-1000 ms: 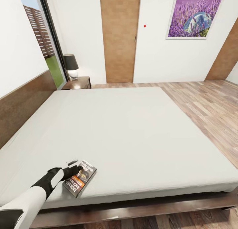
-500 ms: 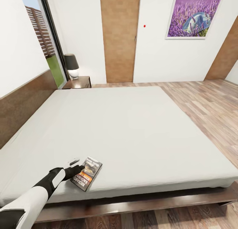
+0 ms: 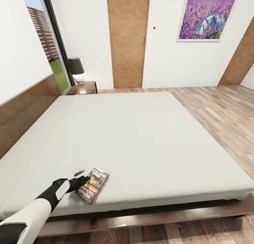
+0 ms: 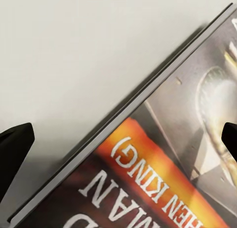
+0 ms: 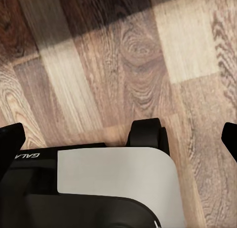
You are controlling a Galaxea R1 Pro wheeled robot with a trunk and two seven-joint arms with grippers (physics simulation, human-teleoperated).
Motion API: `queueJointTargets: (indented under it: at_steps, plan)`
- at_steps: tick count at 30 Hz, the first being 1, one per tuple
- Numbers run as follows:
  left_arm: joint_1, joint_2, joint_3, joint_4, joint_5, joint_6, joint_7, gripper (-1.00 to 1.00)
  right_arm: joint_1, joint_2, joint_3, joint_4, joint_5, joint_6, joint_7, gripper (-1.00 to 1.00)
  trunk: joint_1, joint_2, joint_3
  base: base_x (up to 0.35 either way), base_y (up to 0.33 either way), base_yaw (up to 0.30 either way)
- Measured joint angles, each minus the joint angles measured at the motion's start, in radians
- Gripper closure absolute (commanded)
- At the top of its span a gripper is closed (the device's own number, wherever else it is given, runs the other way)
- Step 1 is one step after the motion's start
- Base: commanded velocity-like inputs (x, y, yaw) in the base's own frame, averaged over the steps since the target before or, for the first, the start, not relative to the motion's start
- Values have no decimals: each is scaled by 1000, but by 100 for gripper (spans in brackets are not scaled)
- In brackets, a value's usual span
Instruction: In the bedroom, move the book from the bed onto either nightstand, and place the two sandals side by side next to the bed.
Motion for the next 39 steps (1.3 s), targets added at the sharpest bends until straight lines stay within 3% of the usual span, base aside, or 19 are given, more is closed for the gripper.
queueJointTargets:
  at_steps: [29,33,39]
  plan:
    - [0,0,0,0,-1,-1,0,-100,0,0,0,0,0,0,0,-100,0,0,0,-43,0,-1]
    - [-1,1,-3,0,-31,4,12,-100,0,0,0,0,0,-1,1,-100,0,0,0,0,0,-158]
    - [0,16,-3,1,-28,0,9,-100,0,0,0,0,0,-1,1,-100,0,0,0,0,0,-121]
